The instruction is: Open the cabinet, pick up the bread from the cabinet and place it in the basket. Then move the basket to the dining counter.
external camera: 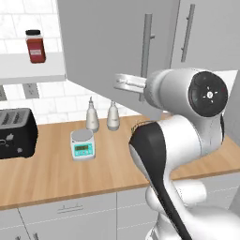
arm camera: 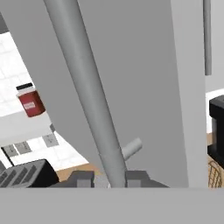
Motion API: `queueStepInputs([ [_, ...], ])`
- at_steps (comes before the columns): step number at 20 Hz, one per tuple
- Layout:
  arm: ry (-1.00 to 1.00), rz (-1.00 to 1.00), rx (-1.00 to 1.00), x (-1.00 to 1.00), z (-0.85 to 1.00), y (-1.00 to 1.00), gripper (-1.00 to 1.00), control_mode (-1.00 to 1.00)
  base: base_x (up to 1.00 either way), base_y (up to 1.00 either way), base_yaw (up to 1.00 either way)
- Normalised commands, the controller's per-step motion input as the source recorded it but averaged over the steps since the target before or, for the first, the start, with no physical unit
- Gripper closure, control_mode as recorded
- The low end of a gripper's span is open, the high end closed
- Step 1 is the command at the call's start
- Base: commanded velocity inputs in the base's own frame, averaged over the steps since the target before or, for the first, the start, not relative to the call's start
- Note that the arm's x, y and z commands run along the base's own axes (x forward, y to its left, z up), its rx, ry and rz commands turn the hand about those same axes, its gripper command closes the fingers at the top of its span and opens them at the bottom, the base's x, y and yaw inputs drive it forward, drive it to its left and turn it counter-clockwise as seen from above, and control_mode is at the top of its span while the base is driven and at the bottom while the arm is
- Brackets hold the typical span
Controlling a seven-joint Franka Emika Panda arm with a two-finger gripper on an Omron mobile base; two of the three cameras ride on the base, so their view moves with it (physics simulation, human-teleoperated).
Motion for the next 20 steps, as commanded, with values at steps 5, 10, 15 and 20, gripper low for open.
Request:
queueStepInputs([
  [5,0.02,0.00,0.13,-1.00,0.00,-0.86,-1.00,-1.00,0.00,0.00,0.00],
  [10,0.03,0.00,0.22,-0.24,0.01,-0.95,-1.00,-1.00,0.00,0.00,0.00],
  [15,0.21,0.08,0.33,0.91,0.00,-0.92,-1.00,-1.00,0.00,0.00,0.00],
  [20,0.22,0.04,0.36,1.00,-0.01,-0.21,-1.00,-1.00,0.00,0.00,0.00],
])
